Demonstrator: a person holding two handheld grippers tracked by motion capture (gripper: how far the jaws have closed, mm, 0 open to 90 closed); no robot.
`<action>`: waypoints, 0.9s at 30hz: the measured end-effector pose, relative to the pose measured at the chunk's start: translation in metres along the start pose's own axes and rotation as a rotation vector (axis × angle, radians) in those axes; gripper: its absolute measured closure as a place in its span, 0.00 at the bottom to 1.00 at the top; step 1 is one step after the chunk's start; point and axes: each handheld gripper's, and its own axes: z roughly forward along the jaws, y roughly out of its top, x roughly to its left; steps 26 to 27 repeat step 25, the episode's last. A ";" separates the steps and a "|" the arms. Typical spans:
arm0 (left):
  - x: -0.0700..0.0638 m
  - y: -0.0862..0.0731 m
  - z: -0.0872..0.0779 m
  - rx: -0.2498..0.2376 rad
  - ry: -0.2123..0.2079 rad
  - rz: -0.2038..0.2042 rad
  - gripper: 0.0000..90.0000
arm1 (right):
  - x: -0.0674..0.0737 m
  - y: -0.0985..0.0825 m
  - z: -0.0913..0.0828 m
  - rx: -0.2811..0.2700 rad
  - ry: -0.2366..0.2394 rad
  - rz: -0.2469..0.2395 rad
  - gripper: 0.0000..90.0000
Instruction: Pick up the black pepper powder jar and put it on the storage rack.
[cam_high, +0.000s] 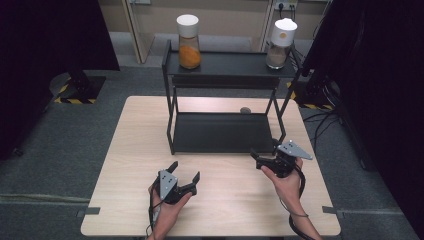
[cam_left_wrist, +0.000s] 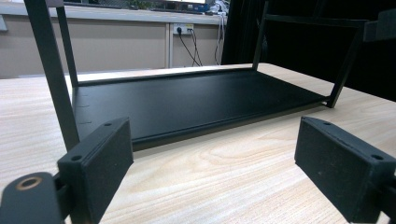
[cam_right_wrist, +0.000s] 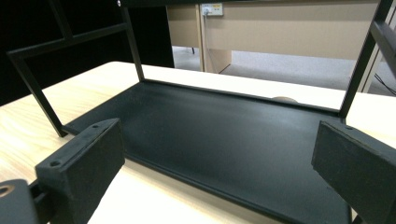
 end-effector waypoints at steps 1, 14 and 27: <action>0.000 0.000 0.000 0.000 0.000 0.001 0.12 | 0.000 -0.001 0.000 0.002 0.001 0.003 0.03; 0.000 0.000 0.000 0.000 0.001 0.001 0.12 | 0.003 -0.033 0.000 0.042 -0.011 0.009 0.03; 0.000 0.000 0.000 -0.003 0.001 -0.001 0.12 | 0.006 -0.049 -0.003 0.018 -0.006 0.005 0.03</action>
